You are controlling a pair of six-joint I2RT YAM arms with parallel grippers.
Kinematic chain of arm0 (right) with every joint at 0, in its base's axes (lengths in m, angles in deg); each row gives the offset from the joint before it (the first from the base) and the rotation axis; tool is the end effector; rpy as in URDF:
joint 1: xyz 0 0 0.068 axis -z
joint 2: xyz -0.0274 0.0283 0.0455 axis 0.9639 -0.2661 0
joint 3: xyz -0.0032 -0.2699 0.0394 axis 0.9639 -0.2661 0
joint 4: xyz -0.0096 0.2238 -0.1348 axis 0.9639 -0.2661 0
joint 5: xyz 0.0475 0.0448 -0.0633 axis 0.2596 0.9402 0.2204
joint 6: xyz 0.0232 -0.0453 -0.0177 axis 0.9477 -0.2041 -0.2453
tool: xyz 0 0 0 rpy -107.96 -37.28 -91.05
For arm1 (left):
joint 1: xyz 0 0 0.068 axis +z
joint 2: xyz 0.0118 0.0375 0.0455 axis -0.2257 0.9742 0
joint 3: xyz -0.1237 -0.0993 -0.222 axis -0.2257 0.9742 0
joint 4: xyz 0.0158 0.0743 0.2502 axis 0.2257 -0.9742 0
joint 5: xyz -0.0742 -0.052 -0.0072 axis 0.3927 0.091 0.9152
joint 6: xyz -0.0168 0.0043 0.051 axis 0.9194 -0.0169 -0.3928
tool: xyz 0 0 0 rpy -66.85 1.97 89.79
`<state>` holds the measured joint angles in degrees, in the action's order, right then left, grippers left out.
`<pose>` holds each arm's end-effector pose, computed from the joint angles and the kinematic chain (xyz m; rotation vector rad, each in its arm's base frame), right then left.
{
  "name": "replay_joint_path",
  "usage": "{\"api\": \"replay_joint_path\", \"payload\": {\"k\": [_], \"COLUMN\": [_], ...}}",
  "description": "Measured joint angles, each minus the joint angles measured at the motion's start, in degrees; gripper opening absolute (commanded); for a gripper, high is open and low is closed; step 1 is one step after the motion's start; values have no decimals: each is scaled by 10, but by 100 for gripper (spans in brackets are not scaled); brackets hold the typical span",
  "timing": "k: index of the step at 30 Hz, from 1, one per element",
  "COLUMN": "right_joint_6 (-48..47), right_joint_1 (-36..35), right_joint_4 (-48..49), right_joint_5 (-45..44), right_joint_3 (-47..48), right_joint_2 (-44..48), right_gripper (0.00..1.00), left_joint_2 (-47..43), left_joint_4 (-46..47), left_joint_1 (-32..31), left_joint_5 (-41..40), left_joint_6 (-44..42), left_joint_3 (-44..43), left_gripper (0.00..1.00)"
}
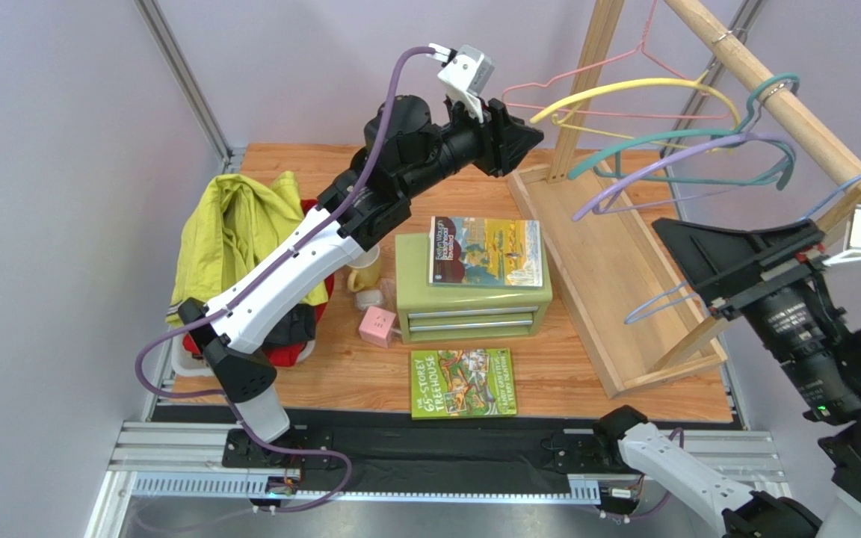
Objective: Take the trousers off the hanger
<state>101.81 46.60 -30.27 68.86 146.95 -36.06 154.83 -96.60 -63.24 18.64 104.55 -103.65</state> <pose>-0.0059 -0.0075 0.5527 0.4001 1.5469 0.9928 0.2394 -0.2928 0.5231 0.5010 1.4241 -1.0424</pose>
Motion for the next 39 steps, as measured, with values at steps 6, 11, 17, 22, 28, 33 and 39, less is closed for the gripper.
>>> {"api": "replay_joint_path", "payload": {"k": [6, 11, 17, 22, 28, 33, 39], "right_joint_6": [1, 1, -2, -6, -7, 1, 23], "right_joint_1": [0, 0, 0, -1, -99, -342, -422], "right_joint_4": [-20, -18, -17, -17, -12, -19, -38], "right_joint_5": [28, 68, 165, 233, 240, 112, -15], "right_joint_3": [-18, -39, -102, -133, -163, -166, -219], "right_joint_2": [-6, 2, -10, -42, -72, -127, -171], "right_gripper": [100, 100, 100, 100, 100, 100, 97], "left_joint_2": [6, 1, -94, -254, -397, -472, -493], "left_joint_4": [-61, -104, -167, -198, -259, -325, -381], "left_joint_1": [1, 1, 1, 1, 1, 1, 0], "left_joint_5": [9, 8, -14, -35, -47, -24, 28], "left_joint_6": [1, -3, 5, 42, 103, 166, 235], "left_joint_3": [-18, -21, 54, 176, 269, 368, 515], "left_gripper": [67, 81, 87, 87, 77, 66, 58]}}
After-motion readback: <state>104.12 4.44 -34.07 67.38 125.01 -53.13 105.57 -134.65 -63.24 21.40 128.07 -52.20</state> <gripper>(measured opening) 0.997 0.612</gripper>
